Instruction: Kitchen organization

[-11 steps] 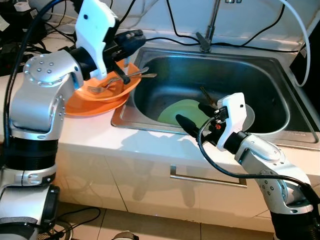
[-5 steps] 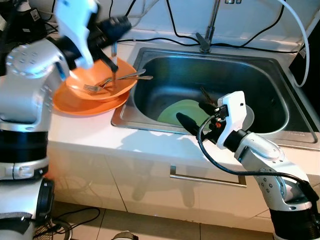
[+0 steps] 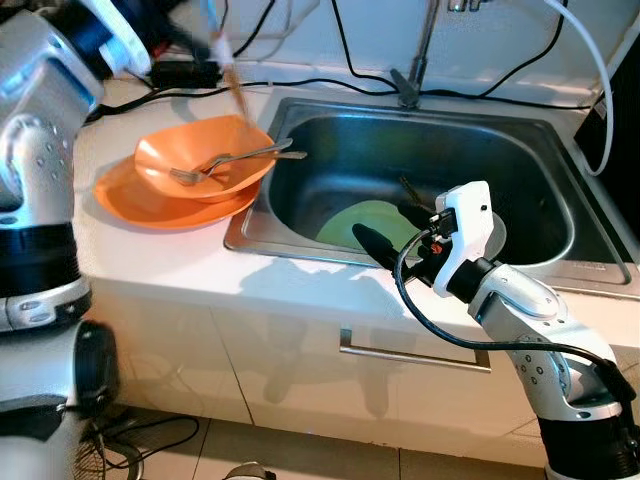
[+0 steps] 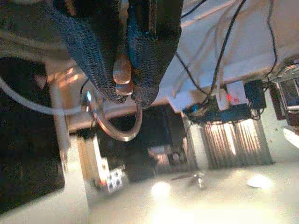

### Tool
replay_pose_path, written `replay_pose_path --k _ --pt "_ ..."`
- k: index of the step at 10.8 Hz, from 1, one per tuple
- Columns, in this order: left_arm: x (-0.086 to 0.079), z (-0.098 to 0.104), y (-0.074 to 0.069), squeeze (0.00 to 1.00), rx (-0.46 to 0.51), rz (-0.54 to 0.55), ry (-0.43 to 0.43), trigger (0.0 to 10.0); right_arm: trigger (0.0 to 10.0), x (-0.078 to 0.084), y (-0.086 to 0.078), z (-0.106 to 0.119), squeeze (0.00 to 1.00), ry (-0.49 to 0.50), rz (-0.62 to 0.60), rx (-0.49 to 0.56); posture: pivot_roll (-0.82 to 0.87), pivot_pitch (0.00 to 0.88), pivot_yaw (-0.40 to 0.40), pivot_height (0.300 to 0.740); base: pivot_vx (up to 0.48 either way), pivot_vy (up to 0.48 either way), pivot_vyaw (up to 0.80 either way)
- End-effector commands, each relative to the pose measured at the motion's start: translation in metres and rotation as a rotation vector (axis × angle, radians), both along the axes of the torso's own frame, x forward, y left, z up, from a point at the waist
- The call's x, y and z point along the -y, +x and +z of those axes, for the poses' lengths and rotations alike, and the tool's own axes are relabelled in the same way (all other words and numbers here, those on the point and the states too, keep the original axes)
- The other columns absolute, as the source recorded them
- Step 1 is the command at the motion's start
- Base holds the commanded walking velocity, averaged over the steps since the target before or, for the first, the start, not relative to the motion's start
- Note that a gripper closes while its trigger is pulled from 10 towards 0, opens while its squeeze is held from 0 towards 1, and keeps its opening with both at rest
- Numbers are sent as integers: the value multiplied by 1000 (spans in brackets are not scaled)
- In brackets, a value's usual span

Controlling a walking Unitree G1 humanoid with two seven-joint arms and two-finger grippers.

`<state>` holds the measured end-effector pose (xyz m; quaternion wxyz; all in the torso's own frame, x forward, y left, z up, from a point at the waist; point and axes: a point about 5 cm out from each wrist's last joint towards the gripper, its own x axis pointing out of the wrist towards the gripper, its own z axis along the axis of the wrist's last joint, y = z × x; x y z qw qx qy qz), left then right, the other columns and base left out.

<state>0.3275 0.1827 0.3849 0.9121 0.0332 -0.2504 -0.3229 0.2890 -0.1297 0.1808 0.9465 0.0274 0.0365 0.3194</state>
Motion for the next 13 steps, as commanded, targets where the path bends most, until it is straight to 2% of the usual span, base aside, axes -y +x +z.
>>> replay_pose_path --k 1,2,3,4,5,6,7,8,9,10,11,13 --pt "0 6 0 0 1 -13 -73 0 10000 0 1 3 373 -12 2 24 94 6 -19 740 0 0 0" --pt "-4 15 6 0 0 -12 -214 0 10000 2 4 6 373 -5 -10 28 97 6 -13 740 0 0 0" --pt "-6 18 11 0 -7 1 -309 0 10000 4 6 6 369 -8 -14 28 94 28 -6 740 0 0 0" --pt "-6 7 22 0 -46 43 -464 2863 10000 7 8 4 216 2 -55 27 87 22 4 740 0 0 0" --pt "9 -16 28 0 -129 32 -592 1569 10000 8 10 7 0 45 -101 34 84 16 7 740 0 0 0" --pt "15 -22 30 0 -160 9 -629 0 10000 8 11 7 0 52 -111 33 85 17 7 740 0 0 0" --pt "34 -37 35 0 -261 -75 -751 0 10000 6 14 10 0 77 -120 38 89 16 6 740 0 0 0" --pt "49 -49 39 0 -356 -178 -927 0 10000 5 17 13 0 128 -142 37 89 11 6 740 0 0 0" --pt "56 -61 42 0 -415 -203 -1055 0 10000 6 20 16 0 197 -179 25 85 9 8 740 0 0 0" --pt "64 -68 42 0 -464 -247 -1126 0 10000 7 23 21 0 280 -209 13 84 7 9 740 0 0 0" --pt "70 -80 45 0 -505 -239 -1136 0 10000 8 26 26 0 369 -231 5 83 7 10 740 0 0 0" --pt "75 -110 52 0 -637 -209 -1236 0 10000 10 31 39 0 523 -260 2 79 7 16 740 0 0 0"
